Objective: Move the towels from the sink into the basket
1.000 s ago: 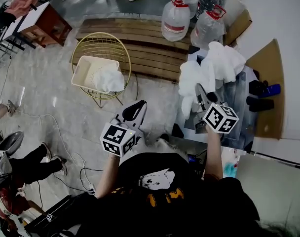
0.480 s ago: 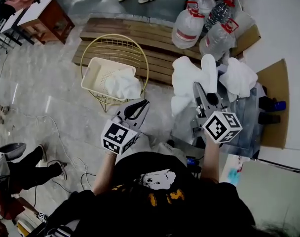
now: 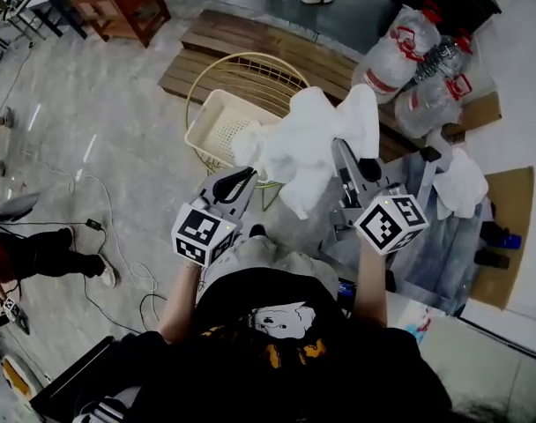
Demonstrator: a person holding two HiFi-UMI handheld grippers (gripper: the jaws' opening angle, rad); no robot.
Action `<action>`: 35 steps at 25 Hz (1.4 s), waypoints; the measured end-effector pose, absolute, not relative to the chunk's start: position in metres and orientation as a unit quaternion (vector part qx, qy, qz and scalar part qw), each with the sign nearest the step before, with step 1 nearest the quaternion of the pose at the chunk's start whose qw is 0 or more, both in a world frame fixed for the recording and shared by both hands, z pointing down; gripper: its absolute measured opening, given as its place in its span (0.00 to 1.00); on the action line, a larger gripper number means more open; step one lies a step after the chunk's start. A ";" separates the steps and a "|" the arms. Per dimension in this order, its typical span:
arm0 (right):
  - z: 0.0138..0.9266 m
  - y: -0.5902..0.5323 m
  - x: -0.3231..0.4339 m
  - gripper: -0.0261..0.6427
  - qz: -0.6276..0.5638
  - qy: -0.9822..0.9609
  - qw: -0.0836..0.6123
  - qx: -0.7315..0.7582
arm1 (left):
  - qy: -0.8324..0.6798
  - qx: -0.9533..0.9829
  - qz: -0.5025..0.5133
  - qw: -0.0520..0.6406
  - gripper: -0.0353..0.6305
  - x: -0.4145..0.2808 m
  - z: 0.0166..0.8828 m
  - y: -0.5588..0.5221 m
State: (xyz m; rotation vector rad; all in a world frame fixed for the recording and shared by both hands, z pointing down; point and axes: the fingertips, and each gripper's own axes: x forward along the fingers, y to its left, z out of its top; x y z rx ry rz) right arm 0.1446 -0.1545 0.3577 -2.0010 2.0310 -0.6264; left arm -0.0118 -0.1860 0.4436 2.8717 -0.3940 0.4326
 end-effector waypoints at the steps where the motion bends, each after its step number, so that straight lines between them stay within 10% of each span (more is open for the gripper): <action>1: 0.358 -0.174 0.131 0.19 -0.210 0.706 0.104 -0.669 | -0.144 0.972 0.148 0.109 0.10 -0.022 0.445 -0.195; 15: 0.489 -0.402 0.043 0.19 -0.193 0.768 -0.057 -0.608 | -0.310 0.926 0.149 0.156 0.10 -0.159 0.484 -0.247; 27: 0.725 -0.459 0.012 0.32 -0.226 0.737 -0.357 -0.528 | -0.367 0.900 0.171 0.158 0.10 -0.209 0.487 -0.275; 35: 0.690 -0.436 0.021 0.45 -0.245 0.748 -0.296 -0.542 | -0.343 0.910 0.173 0.156 0.10 -0.196 0.485 -0.267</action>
